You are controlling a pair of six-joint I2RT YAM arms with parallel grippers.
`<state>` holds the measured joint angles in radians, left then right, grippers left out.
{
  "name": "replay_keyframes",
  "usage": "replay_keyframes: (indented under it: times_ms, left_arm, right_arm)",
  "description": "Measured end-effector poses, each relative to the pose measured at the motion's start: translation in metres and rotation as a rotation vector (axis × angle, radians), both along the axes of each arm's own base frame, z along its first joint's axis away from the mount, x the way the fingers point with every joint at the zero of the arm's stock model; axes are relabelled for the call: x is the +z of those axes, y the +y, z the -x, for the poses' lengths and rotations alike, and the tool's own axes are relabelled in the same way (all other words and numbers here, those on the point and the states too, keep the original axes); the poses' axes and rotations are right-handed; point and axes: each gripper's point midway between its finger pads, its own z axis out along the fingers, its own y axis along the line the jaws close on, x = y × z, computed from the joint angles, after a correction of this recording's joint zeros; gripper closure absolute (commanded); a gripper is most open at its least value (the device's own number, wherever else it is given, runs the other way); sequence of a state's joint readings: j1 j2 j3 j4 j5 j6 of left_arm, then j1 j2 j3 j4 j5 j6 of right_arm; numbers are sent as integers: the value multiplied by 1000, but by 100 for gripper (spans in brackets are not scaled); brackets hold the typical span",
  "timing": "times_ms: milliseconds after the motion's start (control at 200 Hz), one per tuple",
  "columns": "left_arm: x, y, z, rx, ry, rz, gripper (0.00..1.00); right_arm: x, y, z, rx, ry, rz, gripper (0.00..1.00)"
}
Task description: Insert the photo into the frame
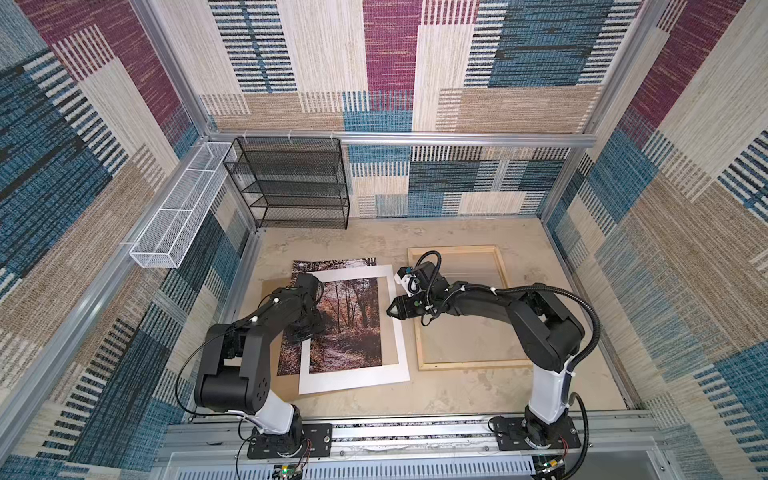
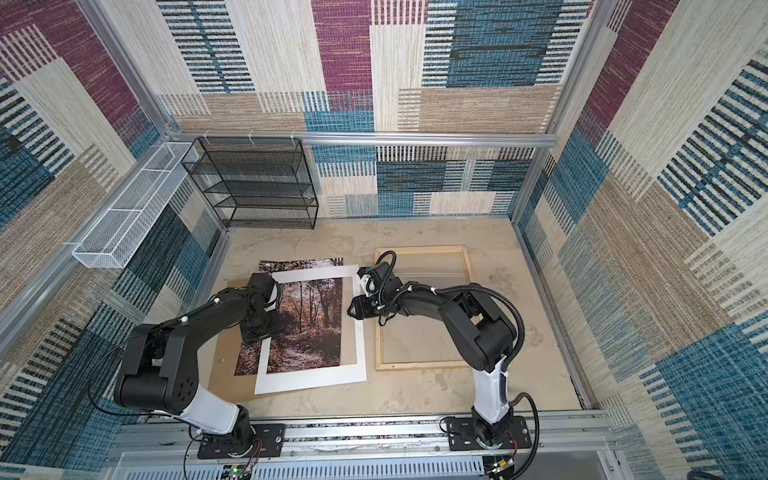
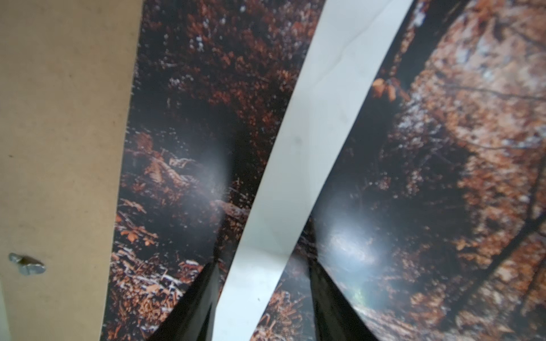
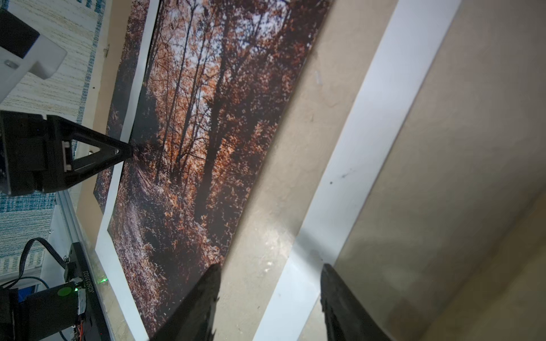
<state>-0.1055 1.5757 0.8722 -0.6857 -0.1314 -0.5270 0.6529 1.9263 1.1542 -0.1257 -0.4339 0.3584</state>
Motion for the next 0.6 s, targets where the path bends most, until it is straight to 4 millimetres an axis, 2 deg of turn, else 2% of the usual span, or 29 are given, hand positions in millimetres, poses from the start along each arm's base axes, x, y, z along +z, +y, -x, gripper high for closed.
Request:
replay_keyframes:
  times_ms: [190, 416, 596]
  left_arm:
    - [-3, -4, -1, -3, -5, 22, 48]
    - [-2, -12, -5, -19, -56, 58, 48]
    - [3, -19, 3, -32, -65, 91, 48]
  right_arm:
    - [-14, 0, -1, -6, 16, 28, 44]
    - [-16, 1, -3, -9, 6, 26, 45]
    - [-17, 3, -4, -9, -12, 9, 45]
